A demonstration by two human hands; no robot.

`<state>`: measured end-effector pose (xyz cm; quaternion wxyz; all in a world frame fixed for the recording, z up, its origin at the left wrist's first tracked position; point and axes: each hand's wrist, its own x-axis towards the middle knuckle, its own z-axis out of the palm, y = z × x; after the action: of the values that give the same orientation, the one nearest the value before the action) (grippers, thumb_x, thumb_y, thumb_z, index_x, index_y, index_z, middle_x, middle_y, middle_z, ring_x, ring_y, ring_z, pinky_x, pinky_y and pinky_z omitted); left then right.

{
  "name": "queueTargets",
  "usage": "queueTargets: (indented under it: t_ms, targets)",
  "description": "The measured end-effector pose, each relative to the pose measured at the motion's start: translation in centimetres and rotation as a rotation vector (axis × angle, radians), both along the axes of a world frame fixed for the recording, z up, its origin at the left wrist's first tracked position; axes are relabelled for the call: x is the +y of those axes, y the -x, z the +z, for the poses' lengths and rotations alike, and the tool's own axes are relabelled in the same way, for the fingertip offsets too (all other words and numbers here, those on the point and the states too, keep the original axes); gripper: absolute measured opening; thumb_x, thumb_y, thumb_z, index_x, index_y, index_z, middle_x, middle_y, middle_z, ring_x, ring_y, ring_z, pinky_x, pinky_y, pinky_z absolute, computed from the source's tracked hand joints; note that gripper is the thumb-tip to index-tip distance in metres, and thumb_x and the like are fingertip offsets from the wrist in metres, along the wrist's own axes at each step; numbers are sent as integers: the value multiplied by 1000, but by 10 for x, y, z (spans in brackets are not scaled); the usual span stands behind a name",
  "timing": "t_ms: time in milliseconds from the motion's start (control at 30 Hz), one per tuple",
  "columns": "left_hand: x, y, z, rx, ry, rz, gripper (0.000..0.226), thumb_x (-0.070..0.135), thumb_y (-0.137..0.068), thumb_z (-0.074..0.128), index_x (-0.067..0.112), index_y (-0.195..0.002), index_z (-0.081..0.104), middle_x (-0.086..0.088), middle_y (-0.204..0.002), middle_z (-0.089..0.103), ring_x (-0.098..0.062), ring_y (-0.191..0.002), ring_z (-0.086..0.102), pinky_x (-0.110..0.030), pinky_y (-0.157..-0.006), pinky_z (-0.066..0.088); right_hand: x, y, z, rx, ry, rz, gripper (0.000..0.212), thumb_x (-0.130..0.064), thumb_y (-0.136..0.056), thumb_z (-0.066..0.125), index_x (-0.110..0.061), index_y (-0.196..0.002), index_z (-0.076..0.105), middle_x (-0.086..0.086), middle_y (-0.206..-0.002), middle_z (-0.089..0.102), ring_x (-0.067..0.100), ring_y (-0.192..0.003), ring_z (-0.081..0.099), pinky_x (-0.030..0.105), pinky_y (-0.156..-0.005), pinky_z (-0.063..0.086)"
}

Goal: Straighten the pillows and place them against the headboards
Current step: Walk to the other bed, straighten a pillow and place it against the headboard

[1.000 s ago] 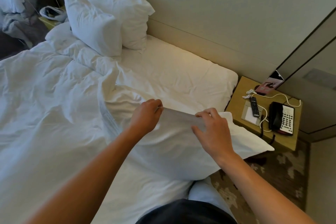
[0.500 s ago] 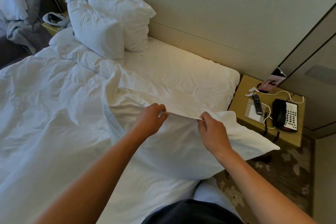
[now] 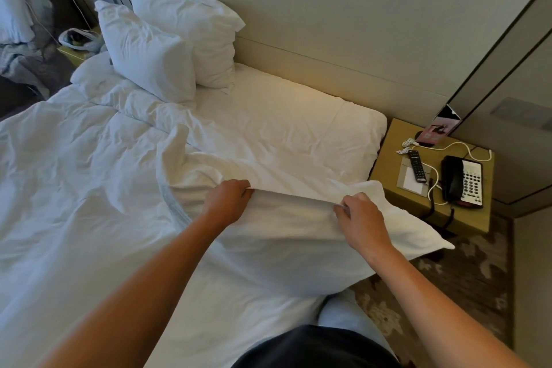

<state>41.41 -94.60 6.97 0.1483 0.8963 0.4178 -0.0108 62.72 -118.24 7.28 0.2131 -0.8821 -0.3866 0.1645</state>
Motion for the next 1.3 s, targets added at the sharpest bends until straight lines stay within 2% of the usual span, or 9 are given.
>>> queueTargets:
  t_ms: [67, 167, 367, 500, 700, 767, 1000, 1167, 1300]
  targets:
    - [3, 2, -5, 1, 18, 42, 31, 45, -102, 44, 26, -83, 60, 6, -78, 54, -24, -77, 63, -33, -62, 47, -2, -1, 0, 46, -80, 11, 36, -36, -108, 50, -22, -75, 52, -1, -77, 56, 17, -64, 59, 35, -58, 46]
    - [9, 3, -12, 9, 57, 49, 30, 40, -102, 46, 23, -107, 70, 1, -102, 59, -24, -86, 65, -36, -70, 53, -7, -5, -3, 141, -121, 15, 35, -42, -109, 46, -28, -78, 46, -1, -65, 60, 15, -57, 62, 38, -55, 51]
    - [12, 5, -26, -4, 127, 122, 33, 33, -104, 45, 21, -126, 67, -4, -129, 52, -29, -99, 65, -45, -83, 58, -13, -13, -11, 67, -45, 52, 27, -43, -105, 57, -28, -82, 51, -7, -73, 60, 11, -67, 58, 33, -59, 43]
    - [12, 5, -33, -27, 122, 150, 34, 34, -105, 40, 17, -114, 69, -6, -110, 60, -32, -97, 65, -44, -80, 57, -14, -14, -19, -6, 83, 40, 23, -33, -104, 61, -15, -89, 63, -7, -95, 54, 14, -80, 57, 33, -71, 47]
    - [0, 16, -35, -56, 73, 214, 37, 33, -107, 37, 15, -92, 66, -3, -90, 63, -30, -85, 64, -36, -66, 47, -16, -7, -13, 103, -9, -4, 29, -29, -107, 54, -20, -81, 46, 2, -71, 61, 19, -65, 63, 45, -62, 52]
    - [-5, 19, -28, -101, 67, 237, 35, 28, -107, 38, 13, -84, 60, -2, -82, 61, -28, -78, 62, -35, -64, 45, -17, -9, -8, 175, -85, -14, 29, -30, -108, 51, -27, -80, 44, 2, -59, 65, 11, -54, 66, 39, -57, 55]
    - [-5, 19, 27, -251, 39, 320, 39, 28, -104, 43, 15, -68, 50, 0, -61, 56, -16, -55, 53, -30, -49, 35, 2, -36, 10, 194, -220, 77, 17, -28, -110, 54, -33, -101, 68, -7, -58, 71, 2, -56, 71, 27, -65, 58]
    - [7, 5, 76, -323, 5, 341, 40, 21, -102, 47, 28, -63, 45, 4, -61, 55, -17, -59, 54, -32, -53, 37, 27, -63, 38, 127, -297, 173, 22, -25, -109, 55, -33, -90, 64, -8, -56, 68, 3, -55, 69, 31, -62, 58]
    - [18, -16, 118, -338, -15, 371, 36, 23, -102, 47, 20, -68, 54, -5, -68, 65, -26, -67, 65, -44, -65, 55, 51, -96, 70, 80, -376, 222, 17, -23, -108, 57, -28, -97, 68, -10, -62, 71, 1, -59, 70, 29, -64, 59]
